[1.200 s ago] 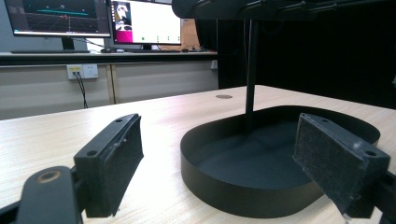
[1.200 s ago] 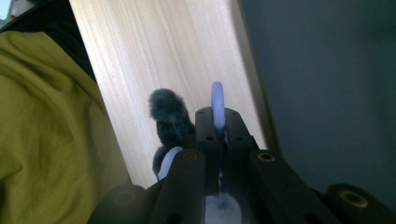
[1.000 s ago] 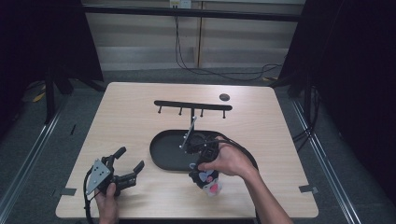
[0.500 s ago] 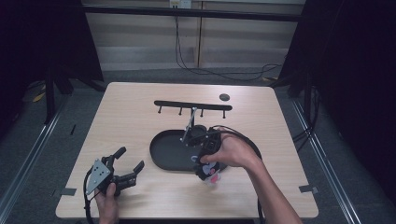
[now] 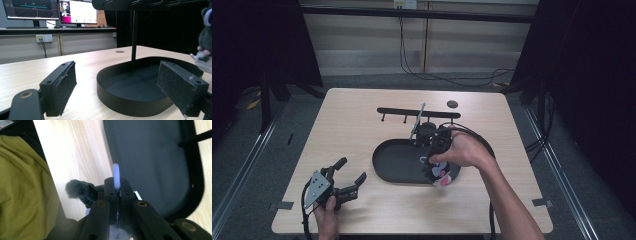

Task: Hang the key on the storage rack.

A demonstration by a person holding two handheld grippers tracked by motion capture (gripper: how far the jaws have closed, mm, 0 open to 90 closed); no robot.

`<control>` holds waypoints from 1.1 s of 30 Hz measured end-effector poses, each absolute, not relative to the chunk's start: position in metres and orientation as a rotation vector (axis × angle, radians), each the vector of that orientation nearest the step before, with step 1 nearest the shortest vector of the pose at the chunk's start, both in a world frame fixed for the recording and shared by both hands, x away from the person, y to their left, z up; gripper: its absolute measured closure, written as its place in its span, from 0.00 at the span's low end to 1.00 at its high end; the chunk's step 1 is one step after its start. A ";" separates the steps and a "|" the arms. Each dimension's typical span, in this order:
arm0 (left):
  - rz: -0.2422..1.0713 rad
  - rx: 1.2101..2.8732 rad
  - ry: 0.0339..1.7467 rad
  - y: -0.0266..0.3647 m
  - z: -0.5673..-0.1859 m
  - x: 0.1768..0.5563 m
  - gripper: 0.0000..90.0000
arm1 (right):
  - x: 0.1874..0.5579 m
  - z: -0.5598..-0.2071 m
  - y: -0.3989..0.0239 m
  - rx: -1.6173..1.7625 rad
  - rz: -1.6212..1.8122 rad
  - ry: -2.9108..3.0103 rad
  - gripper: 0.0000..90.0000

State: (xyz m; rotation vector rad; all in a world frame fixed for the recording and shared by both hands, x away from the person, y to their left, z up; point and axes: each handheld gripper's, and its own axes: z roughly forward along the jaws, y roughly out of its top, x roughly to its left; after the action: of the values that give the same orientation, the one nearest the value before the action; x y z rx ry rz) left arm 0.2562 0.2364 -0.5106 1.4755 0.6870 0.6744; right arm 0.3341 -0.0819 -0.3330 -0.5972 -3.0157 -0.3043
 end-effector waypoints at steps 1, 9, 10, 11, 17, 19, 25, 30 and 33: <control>0.674 1.475 0.687 0.236 -0.511 0.256 0.17 | 0.336 -0.332 -0.083 -0.593 -0.307 -3.022 0.97; 0.674 1.476 0.687 0.236 -0.511 0.256 0.17 | 0.345 -0.321 -0.082 -0.594 -0.282 -3.042 0.97; 0.674 1.476 0.687 0.236 -0.511 0.256 0.17 | 0.347 -0.319 -0.082 -0.581 -0.276 -3.051 0.97; 0.675 1.474 0.690 0.236 -0.511 0.256 0.17 | 0.348 -0.318 -0.082 -0.582 -0.270 -3.051 0.97; 0.672 1.473 0.693 0.236 -0.511 0.256 0.17 | 0.356 -0.310 -0.077 -0.540 -0.247 -3.093 0.97; 0.672 1.473 0.693 0.236 -0.511 0.256 0.17 | 0.359 -0.306 -0.076 -0.536 -0.255 -3.110 0.97; 0.671 1.475 0.692 0.236 -0.511 0.256 0.17 | 0.367 -0.305 -0.075 -0.470 -0.202 -3.063 0.97; 0.673 1.476 0.689 0.236 -0.511 0.256 0.17 | 0.377 -0.305 -0.076 -0.489 -0.207 -3.069 0.97; 0.672 1.480 0.691 0.237 -0.510 0.256 0.17 | 0.386 -0.302 -0.078 -0.527 -0.189 -3.073 0.97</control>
State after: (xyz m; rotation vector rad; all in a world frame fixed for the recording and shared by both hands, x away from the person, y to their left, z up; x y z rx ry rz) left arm 0.2558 0.2366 -0.5104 1.4797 0.6908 0.6720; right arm 0.3859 -0.0782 -0.3022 -0.5275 -3.0725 -0.1889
